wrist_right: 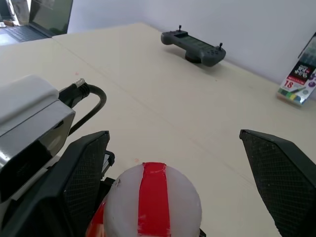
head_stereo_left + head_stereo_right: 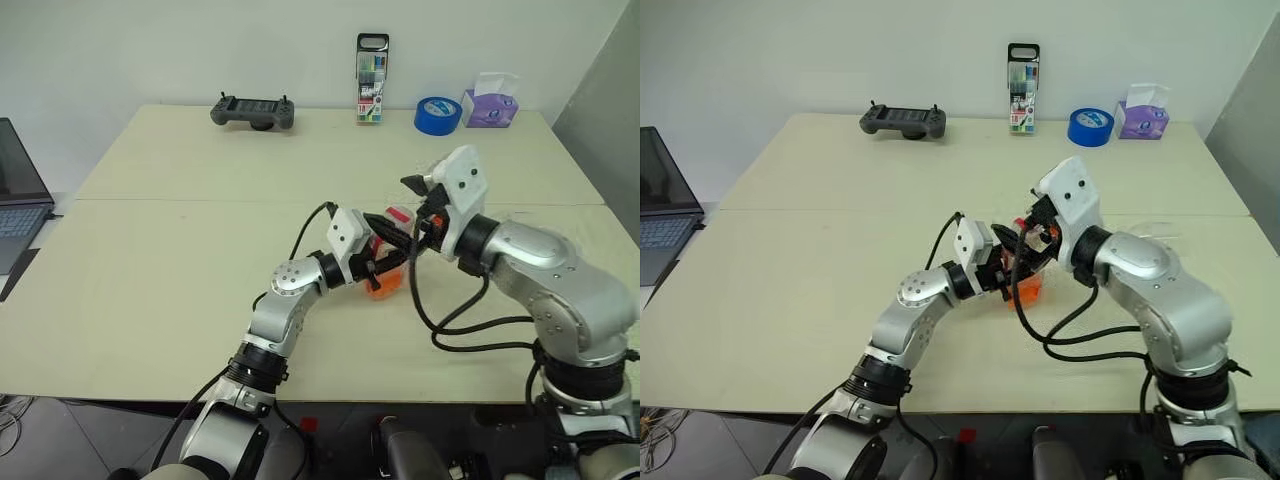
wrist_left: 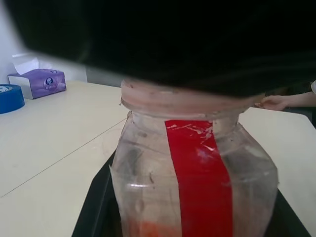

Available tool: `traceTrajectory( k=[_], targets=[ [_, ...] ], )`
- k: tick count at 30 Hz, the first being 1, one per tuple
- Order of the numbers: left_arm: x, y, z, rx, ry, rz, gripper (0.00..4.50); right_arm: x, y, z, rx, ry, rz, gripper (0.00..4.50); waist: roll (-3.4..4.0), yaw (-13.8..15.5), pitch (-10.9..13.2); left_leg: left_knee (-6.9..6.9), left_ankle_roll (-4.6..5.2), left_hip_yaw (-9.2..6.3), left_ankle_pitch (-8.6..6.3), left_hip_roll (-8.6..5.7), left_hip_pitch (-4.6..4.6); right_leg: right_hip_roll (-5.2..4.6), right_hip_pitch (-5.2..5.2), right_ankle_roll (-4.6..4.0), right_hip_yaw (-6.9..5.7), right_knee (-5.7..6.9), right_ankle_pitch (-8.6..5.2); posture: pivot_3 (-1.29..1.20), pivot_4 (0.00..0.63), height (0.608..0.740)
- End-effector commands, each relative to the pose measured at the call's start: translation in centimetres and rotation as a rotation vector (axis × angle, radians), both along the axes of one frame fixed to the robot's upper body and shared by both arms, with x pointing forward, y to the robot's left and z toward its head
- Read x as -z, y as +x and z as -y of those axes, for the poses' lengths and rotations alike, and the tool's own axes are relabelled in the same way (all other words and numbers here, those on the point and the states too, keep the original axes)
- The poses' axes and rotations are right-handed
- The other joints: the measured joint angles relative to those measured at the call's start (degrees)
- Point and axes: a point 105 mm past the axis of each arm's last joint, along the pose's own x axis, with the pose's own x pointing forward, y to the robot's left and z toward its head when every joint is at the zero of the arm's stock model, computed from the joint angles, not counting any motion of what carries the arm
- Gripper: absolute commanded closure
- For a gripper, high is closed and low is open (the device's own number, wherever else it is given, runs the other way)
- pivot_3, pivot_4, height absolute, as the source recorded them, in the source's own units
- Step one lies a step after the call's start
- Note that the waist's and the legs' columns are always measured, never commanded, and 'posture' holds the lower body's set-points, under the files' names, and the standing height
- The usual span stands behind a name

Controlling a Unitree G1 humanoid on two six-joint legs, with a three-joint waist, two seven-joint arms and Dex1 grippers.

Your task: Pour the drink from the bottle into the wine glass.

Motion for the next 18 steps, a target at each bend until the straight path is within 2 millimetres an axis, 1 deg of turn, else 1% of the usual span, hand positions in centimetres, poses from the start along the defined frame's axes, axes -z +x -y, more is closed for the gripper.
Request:
traceTrajectory(
  k=[1,5,10,14,18],
  targets=[
    [-1.9,-0.3,0.6,0.026,-0.030,0.077,2.86,-1.6,0.4,0.2,0.099,0.040,0.068,0.00,0.00,0.0,0.0,0.00,0.00,0.00,0.00,-0.01,-0.01,0.00,0.00,0.00,-0.01,-0.01,0.00,0.00,0.150,0.740],
    [-2.0,-0.2,0.6,0.025,-0.031,0.080,2.86,-1.7,1.0,0.4,0.164,0.069,0.061,0.00,0.00,0.0,0.0,-0.02,0.00,-0.01,0.00,-0.01,-0.01,0.00,0.00,0.00,-0.01,-0.02,0.00,0.00,0.150,0.740],
    [-2.0,-0.1,0.4,0.019,-0.030,0.083,2.86,-1.1,0.9,0.9,0.197,0.064,0.036,0.00,0.01,0.0,0.0,-0.04,0.01,0.00,-0.01,-0.01,-0.01,0.00,0.00,0.00,-0.01,-0.04,0.00,0.00,0.150,0.740],
    [-1.9,0.0,0.3,0.016,-0.027,0.084,2.86,-0.6,0.4,1.9,0.216,0.057,0.016,0.00,0.01,0.0,0.0,-0.04,0.01,-0.03,-0.01,-0.01,-0.01,0.00,0.00,0.00,-0.03,-0.03,0.00,0.00,0.150,0.740],
    [-1.9,0.1,0.3,0.012,-0.025,0.084,2.86,-0.8,-0.2,2.6,0.214,0.056,0.017,0.00,0.01,0.0,0.0,-0.03,0.01,-0.01,-0.01,-0.02,-0.02,0.00,0.00,0.00,-0.02,-0.03,0.00,0.00,0.150,0.740]
  ],
)
